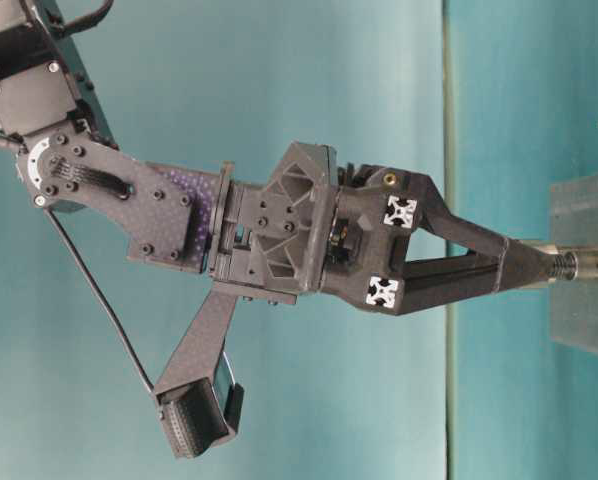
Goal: Insert the washer onto the shaft.
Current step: 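Carry the held washer over the lower shaft and align it, then lower the washer onto the lower shaft and open the right gripper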
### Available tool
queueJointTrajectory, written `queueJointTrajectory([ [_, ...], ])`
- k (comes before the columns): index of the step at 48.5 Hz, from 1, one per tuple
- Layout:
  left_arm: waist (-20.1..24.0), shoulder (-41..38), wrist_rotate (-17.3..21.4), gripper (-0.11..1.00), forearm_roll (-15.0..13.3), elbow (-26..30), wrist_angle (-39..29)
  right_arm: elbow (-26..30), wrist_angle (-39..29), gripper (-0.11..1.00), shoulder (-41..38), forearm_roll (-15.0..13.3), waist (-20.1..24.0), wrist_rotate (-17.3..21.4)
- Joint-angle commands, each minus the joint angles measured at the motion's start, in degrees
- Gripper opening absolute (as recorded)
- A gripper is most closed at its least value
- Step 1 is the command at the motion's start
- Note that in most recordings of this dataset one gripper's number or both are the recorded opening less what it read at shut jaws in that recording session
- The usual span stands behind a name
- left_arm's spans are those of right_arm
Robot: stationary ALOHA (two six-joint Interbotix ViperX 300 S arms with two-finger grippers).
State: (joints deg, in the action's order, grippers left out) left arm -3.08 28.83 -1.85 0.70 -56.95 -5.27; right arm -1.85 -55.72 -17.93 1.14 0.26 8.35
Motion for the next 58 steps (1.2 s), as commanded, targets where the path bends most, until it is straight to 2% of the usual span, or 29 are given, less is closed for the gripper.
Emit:
queueJointTrajectory([
  [1, 0.00, 0.26, 0.00, 0.00, 0.09, 0.62, 0.53, 0.53, 0.00, 0.32, 1.14, 0.00, -0.09, -0.62],
  [25, 0.00, 0.26, 0.00, 0.00, 0.09, 0.62, 0.44, 0.79, -1.76, 0.33, 1.05, 0.09, -0.35, -0.09],
  [27, -0.09, 0.18, 0.00, 0.00, 0.09, 0.62, 0.53, 0.97, -2.72, 0.37, 1.05, 0.09, -0.44, 0.00],
  [33, -0.09, 0.26, 0.00, 0.00, 0.09, 0.62, 0.44, 1.41, -4.04, 0.69, 1.14, 0.00, -0.62, 0.00],
  [36, 0.00, 0.26, 0.00, 0.00, 0.18, 0.62, 0.53, 1.58, -4.13, 0.79, 1.14, 0.00, -0.62, 0.00],
  [58, -0.62, 0.26, -0.09, 0.00, 0.09, 0.62, 0.44, 2.72, -5.10, 0.79, 5.89, -0.70, -1.41, 0.18],
])
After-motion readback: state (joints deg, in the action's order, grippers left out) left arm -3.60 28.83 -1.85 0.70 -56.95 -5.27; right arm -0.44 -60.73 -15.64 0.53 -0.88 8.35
